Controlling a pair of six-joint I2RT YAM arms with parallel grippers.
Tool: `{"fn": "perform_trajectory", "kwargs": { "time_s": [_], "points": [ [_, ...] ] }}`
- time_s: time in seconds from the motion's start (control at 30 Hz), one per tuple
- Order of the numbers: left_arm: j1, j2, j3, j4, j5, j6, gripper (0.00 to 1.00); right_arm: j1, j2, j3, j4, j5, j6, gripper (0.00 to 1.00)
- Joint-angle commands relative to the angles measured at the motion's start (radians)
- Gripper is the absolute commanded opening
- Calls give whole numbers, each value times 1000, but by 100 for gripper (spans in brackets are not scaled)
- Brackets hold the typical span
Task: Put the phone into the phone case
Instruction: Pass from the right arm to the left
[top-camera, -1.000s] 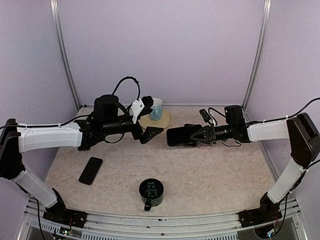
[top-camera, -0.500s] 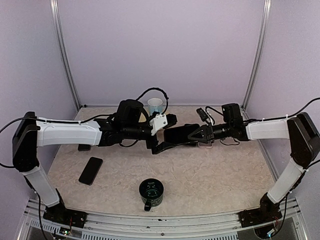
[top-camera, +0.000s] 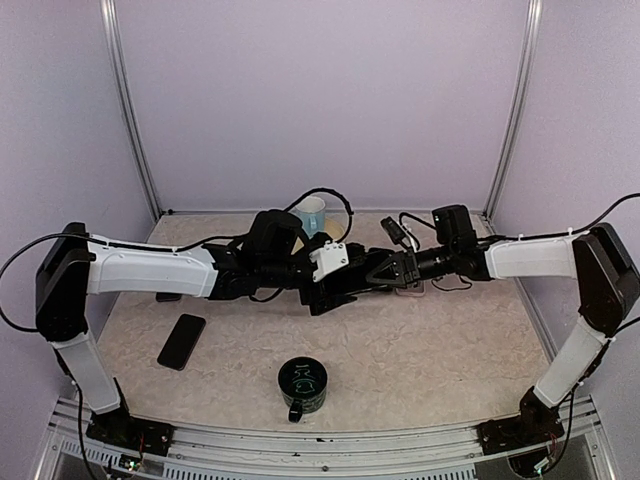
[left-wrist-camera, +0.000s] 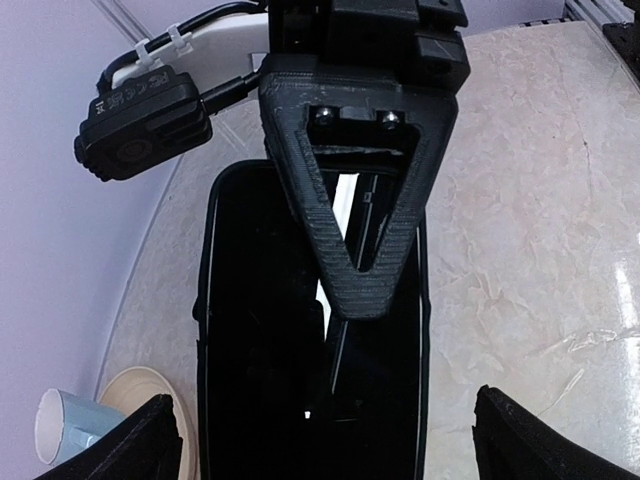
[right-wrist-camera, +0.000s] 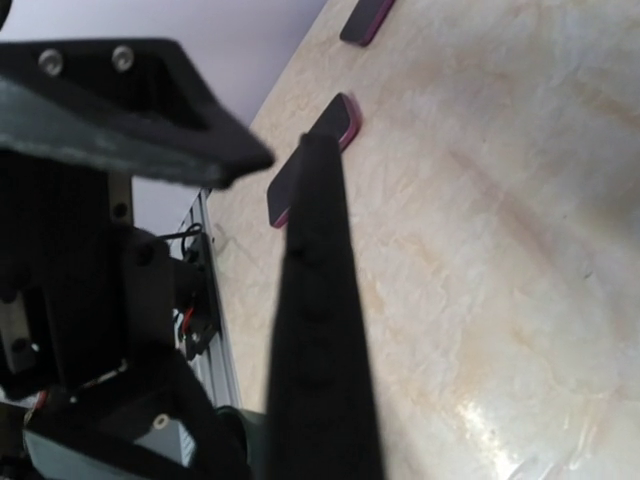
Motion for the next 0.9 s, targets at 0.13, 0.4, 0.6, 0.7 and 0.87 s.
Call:
{"fn": "perform_trajectory", "kwargs": {
  "time_s": [0.13, 0.4, 0.6, 0.7, 0.87],
  "points": [
    [-13, 17, 15, 22, -36, 21, 99, 29, 4, 50, 8, -18, -33, 0],
    [-13, 25, 25, 5, -38, 22, 99, 44, 6, 62, 1, -25, -41, 0],
    [-18, 37, 41, -13, -62, 27, 99, 55, 8, 70, -10, -31, -49, 0],
    [-24, 46, 47, -16, -71, 32, 99, 60, 12, 73, -13, -32, -51, 0],
    [-33, 55, 54, -12, -75, 42, 99, 68, 20, 75, -14, -32, -52, 0]
  ]
}}
